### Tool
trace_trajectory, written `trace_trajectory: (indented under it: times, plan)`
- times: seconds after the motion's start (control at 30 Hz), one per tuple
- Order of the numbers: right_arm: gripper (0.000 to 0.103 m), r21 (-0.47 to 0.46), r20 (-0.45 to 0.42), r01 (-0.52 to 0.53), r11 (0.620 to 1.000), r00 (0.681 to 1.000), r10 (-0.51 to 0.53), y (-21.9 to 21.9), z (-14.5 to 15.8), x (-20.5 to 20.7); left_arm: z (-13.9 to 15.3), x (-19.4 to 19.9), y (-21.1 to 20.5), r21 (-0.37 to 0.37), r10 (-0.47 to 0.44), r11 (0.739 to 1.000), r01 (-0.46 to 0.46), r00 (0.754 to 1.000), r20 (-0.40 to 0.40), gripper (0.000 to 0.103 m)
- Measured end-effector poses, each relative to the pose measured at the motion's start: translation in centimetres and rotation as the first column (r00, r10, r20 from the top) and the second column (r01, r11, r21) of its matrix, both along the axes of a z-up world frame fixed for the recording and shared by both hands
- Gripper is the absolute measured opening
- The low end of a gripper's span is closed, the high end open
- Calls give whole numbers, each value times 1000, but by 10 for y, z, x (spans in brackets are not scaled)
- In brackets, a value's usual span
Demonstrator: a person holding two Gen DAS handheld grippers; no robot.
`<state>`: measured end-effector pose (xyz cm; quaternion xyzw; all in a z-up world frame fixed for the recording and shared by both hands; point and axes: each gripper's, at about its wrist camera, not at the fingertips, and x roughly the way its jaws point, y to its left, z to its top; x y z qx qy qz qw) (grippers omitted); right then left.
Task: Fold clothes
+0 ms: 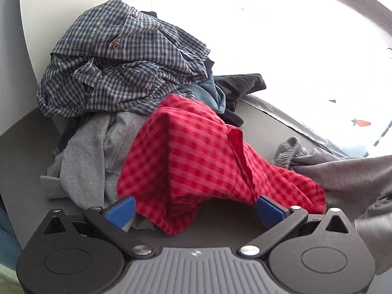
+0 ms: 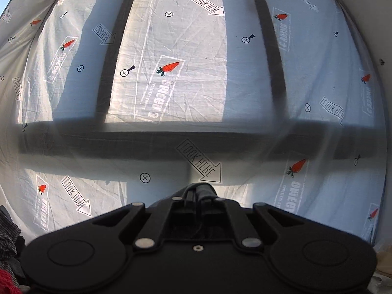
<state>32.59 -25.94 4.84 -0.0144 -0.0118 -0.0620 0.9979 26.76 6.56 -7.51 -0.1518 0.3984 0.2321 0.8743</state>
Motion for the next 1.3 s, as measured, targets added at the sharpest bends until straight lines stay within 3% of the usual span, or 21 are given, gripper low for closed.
trace_trajectory:
  times: [0.07, 0.13, 0.17, 0.23, 0.27, 0.3, 0.33, 0.37, 0.53, 0.67, 0.8, 0.87, 0.97, 1.1, 1.2, 1.3]
  plan:
    - [4, -58, -148, 61, 996, 987, -70, -24, -30, 6, -7, -4, -10, -10, 0, 1000, 0, 1000, -9, 103]
    - [6, -138, -331, 94, 986, 934, -136, -45, -67, 16, -12, -7, -21, -24, -3, 1000, 3, 1000, -21, 103]
    - [7, -180, -416, 105, 978, 893, -172, -55, -85, 21, -15, -6, -25, -33, -7, 999, 7, 1000, -27, 103]
    - [15, -190, -644, 130, 973, 732, -224, -78, -141, 23, -22, -4, -31, -50, -15, 999, 13, 999, -40, 103]
    - [19, -180, -693, 162, 970, 679, -242, -87, -159, 20, -25, -2, -34, -58, -19, 998, 16, 999, -45, 103]
    - [23, -176, -724, 199, 964, 637, -264, -95, -176, 11, -29, 0, -36, -68, -21, 998, 18, 999, -48, 103]
    - [31, -174, -732, 220, 960, 623, -275, -98, -185, 5, -33, 2, -38, -79, -22, 997, 18, 998, -53, 103]
    - [42, -182, -730, 226, 957, 621, -286, -99, -190, 2, -36, 5, -40, -90, -24, 996, 19, 998, -59, 103]
    - [62, -248, -686, 211, 946, 651, -325, -82, -200, 13, -63, 31, -44, -113, -30, 993, 17, 993, -112, 103]
    - [65, -225, -690, 157, 962, 671, -271, -59, -204, 35, -84, 62, -41, -61, -21, 998, 11, 985, -168, 101]
    - [65, -248, -707, 96, 964, 663, -248, -27, -218, 48, -106, 88, -24, -38, -5, 999, -3, 977, -211, 93]
    - [65, -247, -717, 79, 966, 655, -237, -16, -223, 51, -118, 99, -14, -42, 1, 999, -11, 969, -248, 83]
    - [65, -245, -733, 55, 968, 643, -222, 1, -230, 57, -136, 112, 2, -53, 10, 998, -27, 954, -301, 58]
    - [65, -238, -729, 53, 970, 650, -215, 16, -230, 61, -127, 105, 23, -115, 36, 991, -64, 972, -230, 10]
    - [65, -234, -718, 54, 971, 664, -209, 24, -226, 59, -89, 94, 39, -142, 55, 987, -70, 993, -106, 7]
    - [65, -228, -702, 55, 972, 683, -203, 30, -221, 58, -28, 82, 57, -76, 78, 995, -71, 993, 86, 4]
